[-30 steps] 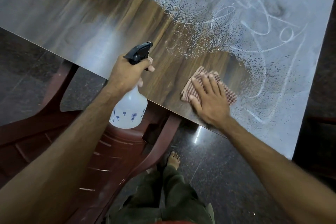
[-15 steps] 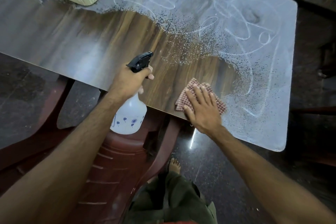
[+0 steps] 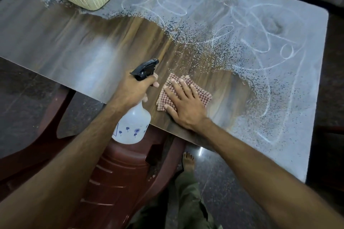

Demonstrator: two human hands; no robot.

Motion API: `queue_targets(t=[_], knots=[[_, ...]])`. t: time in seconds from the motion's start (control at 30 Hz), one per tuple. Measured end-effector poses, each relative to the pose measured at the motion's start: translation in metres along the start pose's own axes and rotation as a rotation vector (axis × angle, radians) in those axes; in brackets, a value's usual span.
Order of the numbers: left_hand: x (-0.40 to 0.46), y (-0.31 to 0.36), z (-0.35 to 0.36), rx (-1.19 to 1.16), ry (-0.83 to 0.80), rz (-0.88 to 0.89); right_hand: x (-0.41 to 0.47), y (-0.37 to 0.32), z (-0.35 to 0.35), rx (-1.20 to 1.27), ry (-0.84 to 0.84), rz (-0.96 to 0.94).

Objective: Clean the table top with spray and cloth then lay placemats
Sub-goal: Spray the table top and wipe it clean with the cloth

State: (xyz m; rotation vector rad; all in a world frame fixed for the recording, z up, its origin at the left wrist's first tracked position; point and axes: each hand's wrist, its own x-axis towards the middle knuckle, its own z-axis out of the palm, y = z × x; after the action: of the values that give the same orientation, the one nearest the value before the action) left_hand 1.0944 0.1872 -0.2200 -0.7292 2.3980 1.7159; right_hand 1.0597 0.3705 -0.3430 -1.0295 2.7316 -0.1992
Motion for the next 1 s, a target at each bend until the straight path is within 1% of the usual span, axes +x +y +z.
queue_targets(t=[0.07,0.1,0.17,0.23,0.3,0.4,0.5,0.6,0.7,0.77,0.83,0.93,1.0], knots=[[0.013,0.002,0.007,0.011,0.019,-0.008,0.038,0.012,-0.008,-0.017,-0.03,-0.046],[0.02,0.002,0.011,0.011,0.028,-0.012,0.061,0.018,-0.012,-0.019,-0.041,-0.038],[0.03,0.002,0.016,0.003,0.039,-0.024,0.102,0.038,-0.022,-0.003,-0.045,0.029],[0.04,0.005,0.021,-0.015,0.051,-0.032,0.126,0.066,-0.03,0.009,-0.02,0.099],[0.048,0.009,0.025,-0.031,0.067,-0.035,0.12,0.09,-0.034,0.034,-0.009,0.13],[0.058,0.019,0.03,-0.061,0.078,-0.056,0.066,0.112,-0.031,0.033,0.004,0.101],[0.065,0.029,0.034,-0.066,0.081,-0.069,0.023,0.149,-0.031,-0.009,-0.034,0.119],[0.073,0.037,0.039,-0.068,0.09,-0.06,0.049,0.191,-0.045,-0.011,-0.022,0.261],[0.079,0.039,0.045,-0.057,0.1,-0.042,0.101,0.2,-0.055,0.029,0.025,0.353],[0.081,0.038,0.052,-0.053,0.102,-0.035,0.124,0.183,-0.053,0.031,0.033,0.327],[0.081,0.038,0.058,-0.055,0.105,-0.042,0.126,0.157,-0.045,0.015,0.015,0.235],[0.079,0.04,0.063,-0.062,0.103,-0.057,0.083,0.12,-0.028,0.017,0.004,0.039],[0.077,0.041,0.063,-0.067,0.109,-0.049,0.044,0.116,-0.023,0.03,-0.009,-0.029]])
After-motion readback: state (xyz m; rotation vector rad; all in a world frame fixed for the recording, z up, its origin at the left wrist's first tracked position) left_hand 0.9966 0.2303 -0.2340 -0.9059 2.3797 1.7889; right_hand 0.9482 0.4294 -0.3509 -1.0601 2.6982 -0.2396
